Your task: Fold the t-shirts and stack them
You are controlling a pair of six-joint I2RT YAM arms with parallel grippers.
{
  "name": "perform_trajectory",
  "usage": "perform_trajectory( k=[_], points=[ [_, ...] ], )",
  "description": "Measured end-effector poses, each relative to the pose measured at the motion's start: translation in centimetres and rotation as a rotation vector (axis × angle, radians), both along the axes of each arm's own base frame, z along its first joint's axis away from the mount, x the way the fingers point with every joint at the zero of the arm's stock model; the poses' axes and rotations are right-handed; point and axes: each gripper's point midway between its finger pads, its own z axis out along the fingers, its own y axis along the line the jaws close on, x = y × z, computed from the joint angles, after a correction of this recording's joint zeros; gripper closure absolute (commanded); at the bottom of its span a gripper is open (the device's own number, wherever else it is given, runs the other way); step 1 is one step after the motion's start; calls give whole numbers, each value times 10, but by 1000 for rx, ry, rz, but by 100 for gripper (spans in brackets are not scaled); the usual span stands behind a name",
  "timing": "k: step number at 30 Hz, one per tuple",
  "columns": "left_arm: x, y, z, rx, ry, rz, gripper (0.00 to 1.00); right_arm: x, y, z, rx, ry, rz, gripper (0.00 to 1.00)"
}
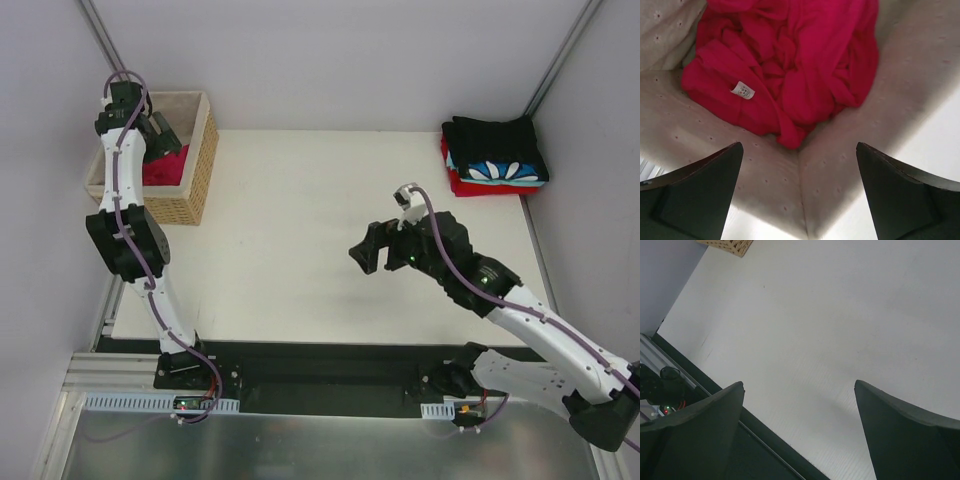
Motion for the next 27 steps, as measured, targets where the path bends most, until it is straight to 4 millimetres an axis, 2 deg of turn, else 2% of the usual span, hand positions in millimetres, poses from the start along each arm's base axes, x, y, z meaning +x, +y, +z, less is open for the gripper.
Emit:
perform_trajectory(
  k=[3,6,10,15,18,21,24,25,27],
  points=[
    [1,10,-33,11,81,28,3,-3,-7,7,16,-31,-16,4],
    [-2,22,-59,22,146,62,4,-3,-12,-1,-4,-23,-32,4],
    [-2,32,-78,22,171,95,4,-5,-14,-14,-37,4,-35,4],
    [-9,39,-98,23,227,119,4,-5,-14,-17,-45,12,-34,4],
    [-21,48,-126,13,301,141,4,-4,-13,-19,-50,17,-34,4],
    [-28,49,-150,0,354,143,7,-4,-13,-19,-49,17,-33,4],
    [-39,49,-168,-15,412,148,21,-5,-13,-19,-49,16,-34,4],
    [-42,49,-173,-20,428,150,31,-5,-14,-19,-50,15,-35,4],
    [-44,50,-178,-28,440,153,44,-6,-15,-19,-50,16,-36,4]
  ],
)
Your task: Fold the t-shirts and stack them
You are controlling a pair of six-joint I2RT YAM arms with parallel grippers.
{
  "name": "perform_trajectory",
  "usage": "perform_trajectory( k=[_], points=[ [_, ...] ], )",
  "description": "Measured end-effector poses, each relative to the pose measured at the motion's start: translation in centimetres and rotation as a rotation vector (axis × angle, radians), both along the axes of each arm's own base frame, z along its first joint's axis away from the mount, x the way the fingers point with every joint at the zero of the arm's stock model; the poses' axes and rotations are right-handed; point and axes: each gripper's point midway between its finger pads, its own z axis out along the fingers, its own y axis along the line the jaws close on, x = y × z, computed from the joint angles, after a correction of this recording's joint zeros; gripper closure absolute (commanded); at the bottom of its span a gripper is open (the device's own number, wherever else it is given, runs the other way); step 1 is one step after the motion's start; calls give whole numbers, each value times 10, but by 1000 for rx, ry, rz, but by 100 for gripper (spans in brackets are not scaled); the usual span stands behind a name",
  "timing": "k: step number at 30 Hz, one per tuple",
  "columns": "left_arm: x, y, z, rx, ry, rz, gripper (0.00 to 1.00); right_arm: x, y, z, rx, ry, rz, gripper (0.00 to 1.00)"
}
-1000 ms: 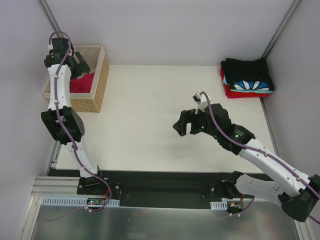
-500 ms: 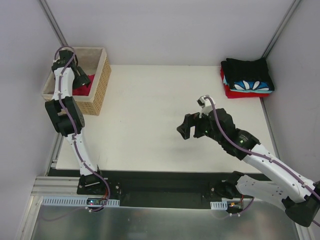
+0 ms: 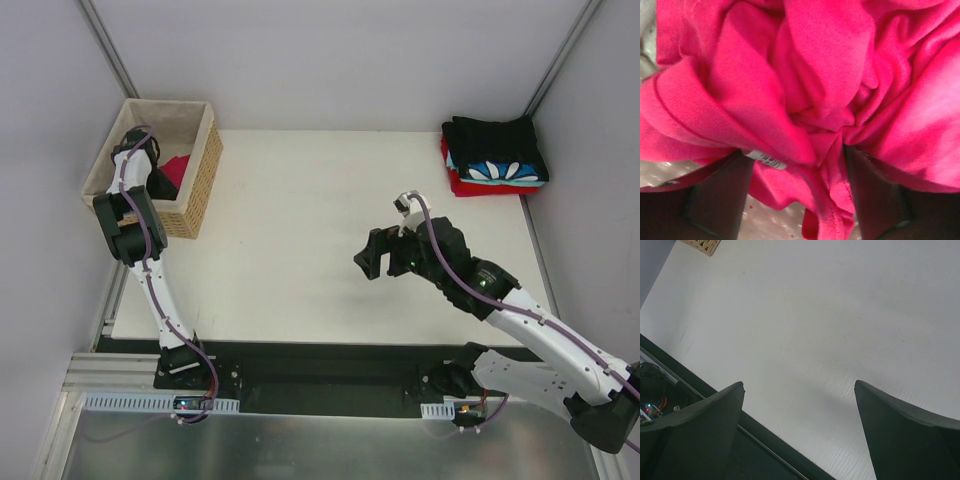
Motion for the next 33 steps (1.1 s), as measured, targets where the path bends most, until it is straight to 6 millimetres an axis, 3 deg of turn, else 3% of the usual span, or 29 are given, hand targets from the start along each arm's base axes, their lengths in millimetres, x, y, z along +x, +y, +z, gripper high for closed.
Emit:
perform_trajectory(
  k=[1,3,4,14,19,22,26,33],
  points=[
    [-1,0,-1,-2,3,2,54,0,0,1,1,-1,0,4],
    [-1,0,0,-3,1,2,96,-1,-1,1,2,-3,-1,4],
    [0,0,0,-4,0,2,100,-1,-2,2,3,-4,-1,4],
    [0,-1,1,-12,-2,-8,100,-1,-2,1,0,-2,-2,4],
    [12,-6,15,-54,-58,-31,100,-1,0,-1,-5,4,3,4],
    [21,-9,35,-66,-117,-43,100,-1,2,-2,-5,6,7,4],
    [31,-12,79,-63,-225,-59,100,-2,4,-4,-7,11,15,4],
    [35,-22,137,-70,-365,-87,100,-4,7,-4,-8,12,26,4]
  ],
)
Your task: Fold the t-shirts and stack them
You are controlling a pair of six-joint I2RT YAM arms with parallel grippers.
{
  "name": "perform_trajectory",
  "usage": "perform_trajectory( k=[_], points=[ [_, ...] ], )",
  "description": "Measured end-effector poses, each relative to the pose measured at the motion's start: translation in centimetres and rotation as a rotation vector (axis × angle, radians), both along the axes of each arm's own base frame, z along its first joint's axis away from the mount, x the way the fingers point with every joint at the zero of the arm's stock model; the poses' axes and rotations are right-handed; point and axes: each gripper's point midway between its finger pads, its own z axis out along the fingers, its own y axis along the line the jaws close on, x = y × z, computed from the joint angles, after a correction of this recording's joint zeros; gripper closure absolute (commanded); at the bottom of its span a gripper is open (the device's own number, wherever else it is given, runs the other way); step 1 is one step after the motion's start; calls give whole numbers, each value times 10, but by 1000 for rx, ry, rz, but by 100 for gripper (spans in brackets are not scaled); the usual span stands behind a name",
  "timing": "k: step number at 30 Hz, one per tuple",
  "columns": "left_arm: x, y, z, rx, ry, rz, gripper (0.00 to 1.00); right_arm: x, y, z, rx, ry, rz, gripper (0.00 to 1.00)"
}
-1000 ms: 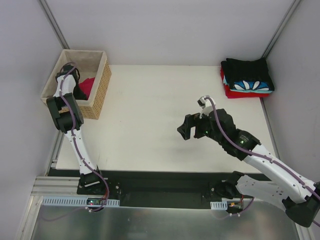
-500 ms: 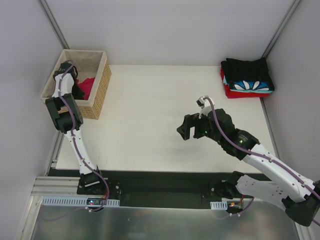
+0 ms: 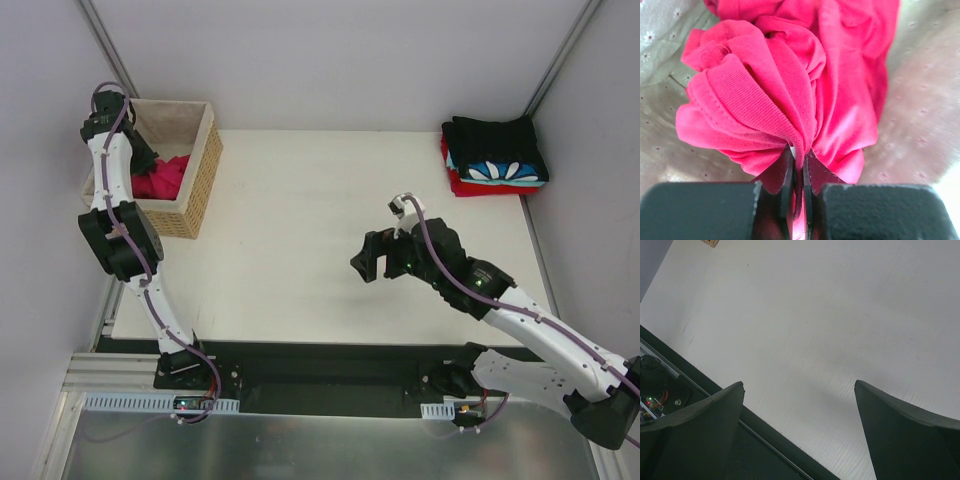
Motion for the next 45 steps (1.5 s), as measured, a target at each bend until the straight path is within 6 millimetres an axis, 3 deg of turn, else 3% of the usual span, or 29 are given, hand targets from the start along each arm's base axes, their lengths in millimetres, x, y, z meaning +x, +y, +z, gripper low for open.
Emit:
perform_trajectory(
  k=[14,19,26,29,32,36,40,43,45],
  points=[
    [6,-18,31,-69,-97,-39,100,-5,4,-4,-4,7,18,4],
    [13,-30,77,-84,-226,-85,100,-7,5,-4,-4,7,27,4],
    [10,-70,171,-102,-478,-207,100,-9,7,-4,-4,8,35,4],
    [7,-101,210,-128,-587,-303,100,-10,7,-4,-5,7,37,4],
    [1,-150,238,-177,-664,-440,100,-10,8,-4,-6,6,37,4],
    [-15,-249,266,-254,-738,-700,100,-9,6,-4,-11,1,21,4],
    [-49,-338,279,-342,-767,-937,100,-8,0,0,-9,-15,-4,4],
    [-83,-382,279,-394,-772,-1061,100,-8,-6,6,-1,-32,-28,4],
    [-111,-402,266,-419,-747,-1123,100,-7,-11,8,2,-42,-47,4]
  ],
)
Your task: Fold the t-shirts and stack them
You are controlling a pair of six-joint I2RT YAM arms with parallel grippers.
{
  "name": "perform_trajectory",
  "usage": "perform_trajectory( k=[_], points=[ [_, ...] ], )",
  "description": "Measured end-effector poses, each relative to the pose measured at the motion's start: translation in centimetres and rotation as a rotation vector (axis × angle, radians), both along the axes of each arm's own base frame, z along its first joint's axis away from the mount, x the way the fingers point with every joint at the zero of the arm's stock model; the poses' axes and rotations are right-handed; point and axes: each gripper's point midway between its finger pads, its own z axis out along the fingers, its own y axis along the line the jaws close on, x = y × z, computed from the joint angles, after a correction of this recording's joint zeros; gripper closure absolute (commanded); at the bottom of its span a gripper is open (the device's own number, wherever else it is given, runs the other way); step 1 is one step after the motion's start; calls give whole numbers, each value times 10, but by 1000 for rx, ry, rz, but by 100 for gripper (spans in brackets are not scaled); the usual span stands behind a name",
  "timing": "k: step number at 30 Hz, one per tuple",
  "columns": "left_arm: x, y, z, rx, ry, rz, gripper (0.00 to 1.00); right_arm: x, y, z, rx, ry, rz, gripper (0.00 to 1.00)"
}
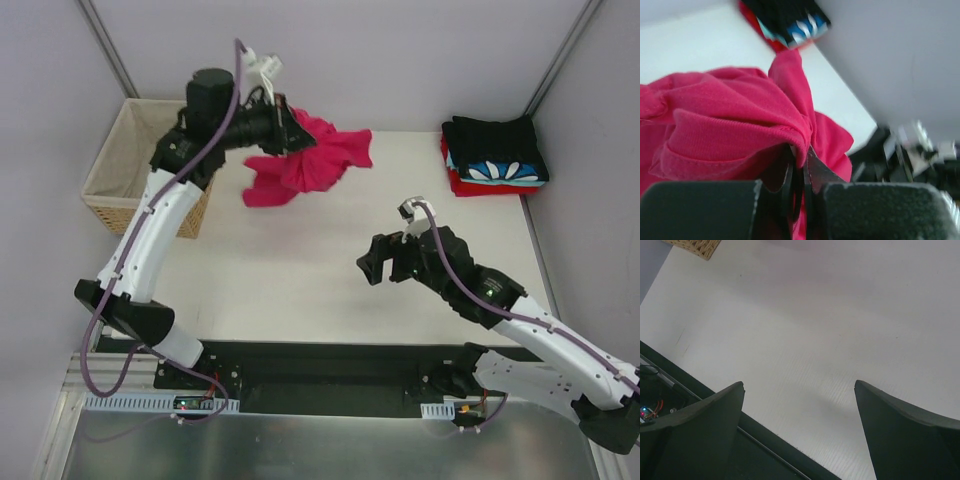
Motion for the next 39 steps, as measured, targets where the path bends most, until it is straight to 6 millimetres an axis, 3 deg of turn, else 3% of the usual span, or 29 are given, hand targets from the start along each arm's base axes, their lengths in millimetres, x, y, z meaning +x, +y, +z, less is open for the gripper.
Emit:
perform_trajectory(
  k=[4,7,11,13,15,20,21,22,23,24,25,34,39],
  points=[
    [-61,-49,-57,50,58,-150,100,2,-7,3,-2,-12,-34,4],
    [-88,-75,-119,87,141,-216,100,2,-14,2,-14,-14,-61,4],
    [-108,-82,-224,184,319,-204,100,1,-22,3,-22,-20,-84,4],
    [-116,-83,-254,216,374,-197,100,1,-25,3,-24,-23,-94,4],
    [-122,-87,-269,230,385,-200,100,1,-28,3,-28,-24,-101,4],
    [-124,-103,-253,174,298,-236,100,1,-30,2,-37,-23,-109,4],
    [-125,-102,-251,168,287,-237,90,1,-30,2,-38,-23,-110,4],
    [-126,-100,-248,164,274,-235,70,1,-31,2,-38,-23,-110,4],
    [-128,-95,-246,166,260,-220,25,1,-30,2,-38,-23,-110,4],
    [-130,-89,-243,170,241,-209,17,1,-30,2,-39,-22,-110,4],
    [-130,-84,-240,175,222,-195,1,1,-30,1,-40,-21,-110,4],
    [-138,-16,-175,143,52,51,1,7,-21,-15,-85,15,-103,4],
    [-144,23,-152,119,15,193,1,9,0,-39,-128,82,-41,4]
  ],
)
